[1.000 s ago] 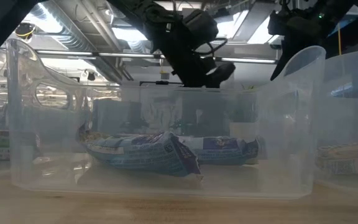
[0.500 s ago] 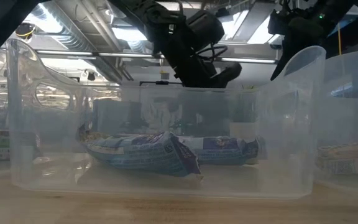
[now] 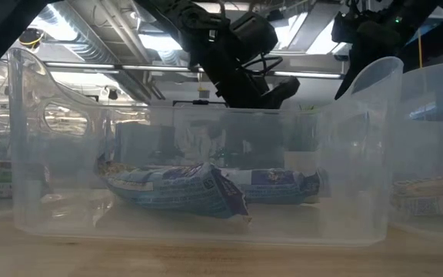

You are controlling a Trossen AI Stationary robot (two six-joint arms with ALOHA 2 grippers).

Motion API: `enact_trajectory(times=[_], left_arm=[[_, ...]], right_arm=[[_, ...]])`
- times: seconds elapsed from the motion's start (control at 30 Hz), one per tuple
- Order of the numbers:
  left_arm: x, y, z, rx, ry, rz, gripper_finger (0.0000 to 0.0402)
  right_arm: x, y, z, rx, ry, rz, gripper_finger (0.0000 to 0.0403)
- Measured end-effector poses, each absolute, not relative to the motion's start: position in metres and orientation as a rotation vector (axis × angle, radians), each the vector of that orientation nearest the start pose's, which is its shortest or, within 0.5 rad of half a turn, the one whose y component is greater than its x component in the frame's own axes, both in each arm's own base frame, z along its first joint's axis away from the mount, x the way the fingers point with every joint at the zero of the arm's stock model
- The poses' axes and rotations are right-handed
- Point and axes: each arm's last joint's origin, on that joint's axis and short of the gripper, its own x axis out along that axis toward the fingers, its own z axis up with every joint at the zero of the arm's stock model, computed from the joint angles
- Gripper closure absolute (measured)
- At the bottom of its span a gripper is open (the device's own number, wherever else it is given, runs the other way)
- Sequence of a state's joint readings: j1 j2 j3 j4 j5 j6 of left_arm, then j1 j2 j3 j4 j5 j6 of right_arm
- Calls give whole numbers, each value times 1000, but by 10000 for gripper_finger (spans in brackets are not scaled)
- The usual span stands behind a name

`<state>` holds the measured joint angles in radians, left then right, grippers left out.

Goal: Pick and place Granola Bars by type
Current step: Put the red granola bar into the left transparent bin

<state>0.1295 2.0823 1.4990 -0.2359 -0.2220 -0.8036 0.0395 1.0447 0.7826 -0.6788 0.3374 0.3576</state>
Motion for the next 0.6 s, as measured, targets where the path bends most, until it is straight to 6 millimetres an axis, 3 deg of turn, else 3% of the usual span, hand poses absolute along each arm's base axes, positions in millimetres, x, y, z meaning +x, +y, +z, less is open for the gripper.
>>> enact_trajectory(times=[0.6], left_arm=[[448,61,179,-732,641,639,183]], right_arm=[[196,-2,249,152,864,-436,370]])
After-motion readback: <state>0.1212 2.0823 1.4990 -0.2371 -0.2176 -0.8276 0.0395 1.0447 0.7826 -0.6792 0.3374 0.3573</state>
